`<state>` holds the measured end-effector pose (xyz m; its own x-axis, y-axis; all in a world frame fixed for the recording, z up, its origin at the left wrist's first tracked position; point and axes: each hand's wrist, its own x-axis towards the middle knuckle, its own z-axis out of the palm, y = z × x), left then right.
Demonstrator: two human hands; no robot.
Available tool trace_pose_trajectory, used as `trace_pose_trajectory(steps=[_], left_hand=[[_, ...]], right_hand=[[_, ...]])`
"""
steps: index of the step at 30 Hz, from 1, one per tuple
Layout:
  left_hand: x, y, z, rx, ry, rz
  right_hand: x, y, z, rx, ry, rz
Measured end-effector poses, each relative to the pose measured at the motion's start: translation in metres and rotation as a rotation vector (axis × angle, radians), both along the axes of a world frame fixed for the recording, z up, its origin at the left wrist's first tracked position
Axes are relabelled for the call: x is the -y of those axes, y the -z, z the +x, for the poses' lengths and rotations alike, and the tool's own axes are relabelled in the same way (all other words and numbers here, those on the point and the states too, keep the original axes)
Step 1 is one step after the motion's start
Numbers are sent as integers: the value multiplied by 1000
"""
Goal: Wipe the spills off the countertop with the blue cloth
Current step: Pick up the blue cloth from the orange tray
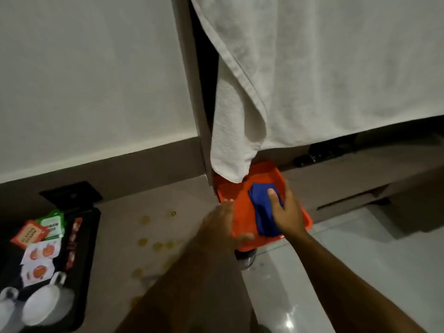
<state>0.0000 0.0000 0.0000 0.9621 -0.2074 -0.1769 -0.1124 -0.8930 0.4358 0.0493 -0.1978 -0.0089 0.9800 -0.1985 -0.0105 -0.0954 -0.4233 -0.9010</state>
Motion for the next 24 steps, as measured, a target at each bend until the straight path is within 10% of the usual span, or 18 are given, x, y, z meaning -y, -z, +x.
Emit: trace_pose_trajectory(steps=[13,24], left_hand=[[74,77,29,-133,33,279],[78,72,32,-248,7,352]], right_hand=[[10,120,78,-108,-453,-784],[25,105,95,-28,-265,-256]])
